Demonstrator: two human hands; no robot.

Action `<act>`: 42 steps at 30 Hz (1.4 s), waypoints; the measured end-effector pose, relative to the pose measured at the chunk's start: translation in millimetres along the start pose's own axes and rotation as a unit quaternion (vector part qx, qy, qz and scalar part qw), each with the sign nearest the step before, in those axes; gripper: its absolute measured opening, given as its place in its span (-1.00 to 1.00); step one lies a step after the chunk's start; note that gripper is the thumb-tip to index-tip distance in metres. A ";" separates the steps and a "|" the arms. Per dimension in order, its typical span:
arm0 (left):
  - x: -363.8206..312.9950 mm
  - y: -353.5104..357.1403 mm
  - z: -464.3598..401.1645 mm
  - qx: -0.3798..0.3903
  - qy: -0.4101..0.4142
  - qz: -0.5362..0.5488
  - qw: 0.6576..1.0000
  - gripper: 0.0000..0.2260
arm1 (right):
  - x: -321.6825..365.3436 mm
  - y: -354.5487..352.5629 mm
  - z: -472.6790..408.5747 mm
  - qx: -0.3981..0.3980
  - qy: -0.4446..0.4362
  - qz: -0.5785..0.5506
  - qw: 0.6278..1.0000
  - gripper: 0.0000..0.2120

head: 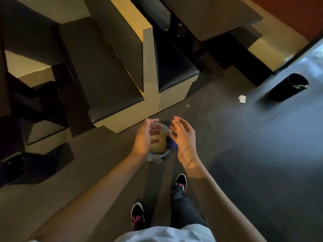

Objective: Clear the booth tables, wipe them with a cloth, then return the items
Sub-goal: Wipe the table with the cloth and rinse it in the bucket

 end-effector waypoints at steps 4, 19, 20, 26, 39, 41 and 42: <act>17.6 31.0 -54.2 -0.033 -0.048 0.006 0.998 -0.55 | -4.1 -25.7 -63.7 0.006 0.049 0.031 0.998 -0.91; 142.7 59.5 -239.5 -0.089 -0.176 0.041 0.979 -0.55 | -88.0 -76.8 -259.5 -0.021 0.170 0.070 0.983 -0.86; 156.2 58.5 -250.2 -0.092 -0.189 0.037 0.977 -0.54 | -100.6 -80.4 -269.2 -0.028 0.174 0.078 0.981 -0.84; 260.8 51.2 -315.8 -0.116 -0.247 -0.007 0.962 -0.55 | -197.2 -101.3 -333.2 -0.042 0.221 0.105 0.969 -0.90; 491.7 59.3 -432.3 -0.192 -0.277 0.093 0.937 -0.50 | -430.2 -167.9 -472.1 0.015 0.248 0.270 0.930 -0.59; 520.4 52.3 -450.9 -0.209 -0.275 0.093 0.934 -0.52 | -465.3 -173.8 -491.9 0.026 0.255 0.274 0.927 -0.61; 533.4 49.0 -458.7 -0.215 -0.277 0.093 0.932 -0.52 | -478.8 -174.7 -499.2 0.031 0.259 0.268 0.927 -0.67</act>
Point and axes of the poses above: each hand's wrist, its own z-axis away from the middle knuckle, its own y-axis out of the palm, x = y × z, the point moved 5 cm from there along -z, towards the middle knuckle, and after that the axes turned 3 degrees about x, right-handed, at the moved point
